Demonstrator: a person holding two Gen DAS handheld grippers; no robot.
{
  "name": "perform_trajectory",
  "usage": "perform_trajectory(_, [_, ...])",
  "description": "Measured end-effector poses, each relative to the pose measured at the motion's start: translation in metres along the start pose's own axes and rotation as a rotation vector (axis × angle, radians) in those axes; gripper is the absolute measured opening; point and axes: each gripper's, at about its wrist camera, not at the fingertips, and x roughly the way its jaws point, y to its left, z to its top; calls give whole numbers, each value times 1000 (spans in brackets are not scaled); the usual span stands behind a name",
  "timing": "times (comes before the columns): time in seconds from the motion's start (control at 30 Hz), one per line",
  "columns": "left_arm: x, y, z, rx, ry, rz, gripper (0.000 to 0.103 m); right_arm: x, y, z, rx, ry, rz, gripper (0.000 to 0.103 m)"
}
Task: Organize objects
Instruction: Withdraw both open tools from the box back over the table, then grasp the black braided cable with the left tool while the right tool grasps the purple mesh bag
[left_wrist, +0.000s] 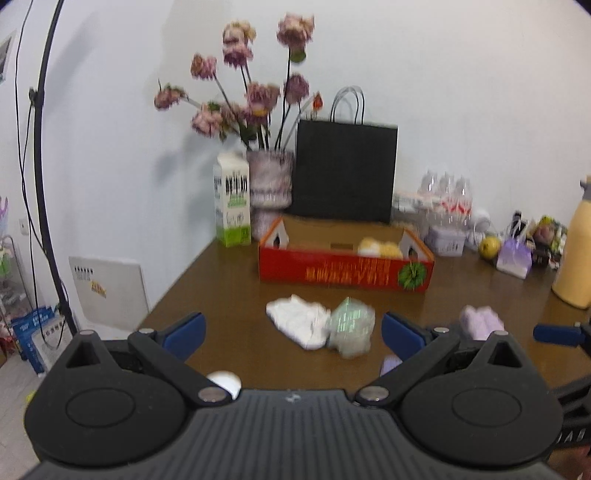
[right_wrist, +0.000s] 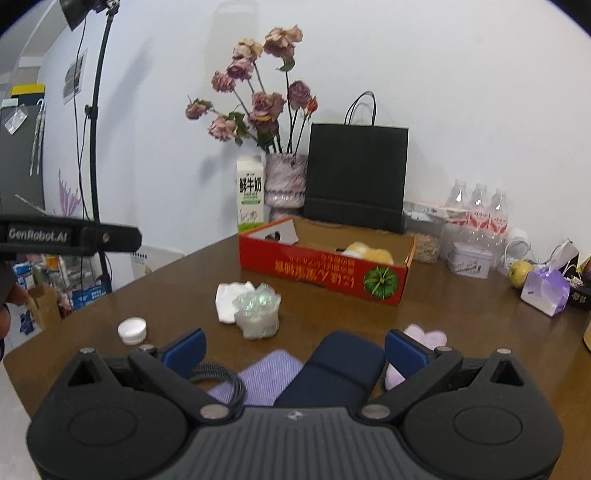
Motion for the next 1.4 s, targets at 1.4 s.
perform_trajectory(1.4, [75,-51,-70,80,317,-87,88,-3,-51,-56,100,97,-78,103])
